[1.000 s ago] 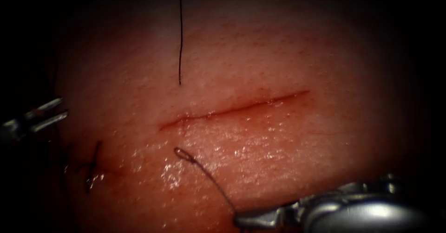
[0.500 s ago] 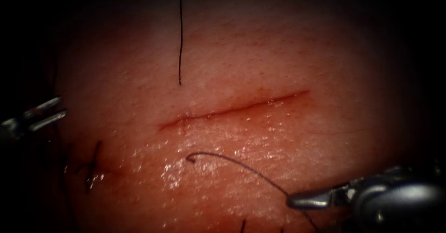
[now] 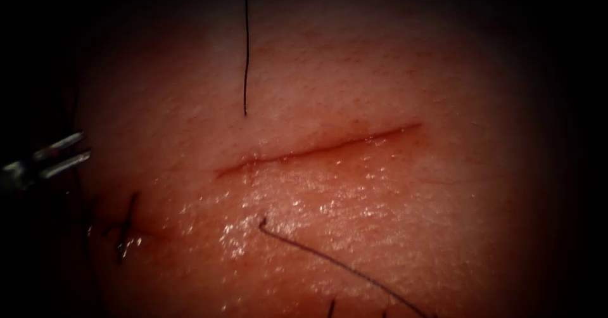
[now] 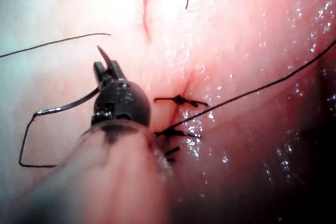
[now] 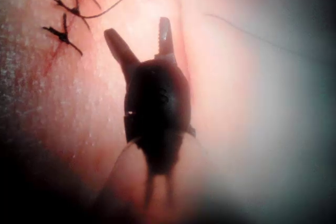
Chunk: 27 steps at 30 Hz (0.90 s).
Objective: Wound Closure
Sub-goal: Grasp suture with right hand near wound and pull away to lengthen working end of suture. Repeat until only a short tail remains.
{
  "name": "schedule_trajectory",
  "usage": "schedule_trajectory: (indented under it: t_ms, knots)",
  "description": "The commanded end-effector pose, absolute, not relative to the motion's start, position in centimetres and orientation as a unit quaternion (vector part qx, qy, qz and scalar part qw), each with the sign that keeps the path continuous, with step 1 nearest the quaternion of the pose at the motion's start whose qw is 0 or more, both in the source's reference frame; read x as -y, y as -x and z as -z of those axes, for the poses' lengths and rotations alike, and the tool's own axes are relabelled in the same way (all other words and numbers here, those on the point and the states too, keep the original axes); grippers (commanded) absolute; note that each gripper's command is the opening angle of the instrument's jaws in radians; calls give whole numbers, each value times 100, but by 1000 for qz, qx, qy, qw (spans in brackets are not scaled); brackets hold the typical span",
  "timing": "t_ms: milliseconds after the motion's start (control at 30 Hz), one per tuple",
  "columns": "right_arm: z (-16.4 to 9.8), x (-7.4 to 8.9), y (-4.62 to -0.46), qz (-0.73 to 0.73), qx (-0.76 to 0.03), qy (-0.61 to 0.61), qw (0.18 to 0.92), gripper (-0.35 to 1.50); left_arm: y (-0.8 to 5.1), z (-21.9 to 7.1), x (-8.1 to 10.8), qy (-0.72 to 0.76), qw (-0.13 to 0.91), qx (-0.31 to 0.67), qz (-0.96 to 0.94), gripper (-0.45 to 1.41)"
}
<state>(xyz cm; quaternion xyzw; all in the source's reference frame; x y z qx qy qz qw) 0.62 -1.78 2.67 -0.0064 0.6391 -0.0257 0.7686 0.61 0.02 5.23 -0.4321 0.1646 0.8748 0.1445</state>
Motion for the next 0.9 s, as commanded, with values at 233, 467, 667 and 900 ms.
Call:
schedule_trajectory:
  t_ms: [233,467,667,900]
  knots:
    - [-365,148,-154,-3,-625,-7,780,141,-56,-528,-6,432,144,-165,-875,-45]
    - [-466,152,-251,-14,-609,-28,793,138,-56,-528,-5,431,144,-165,-875,-45]
    - [-520,166,-296,-1,-578,-38,815,135,-57,-527,-5,431,144,-165,-875,-45]
    - [-563,178,-315,0,-560,-55,827,130,-57,-526,-4,431,144,-165,-875,-45]
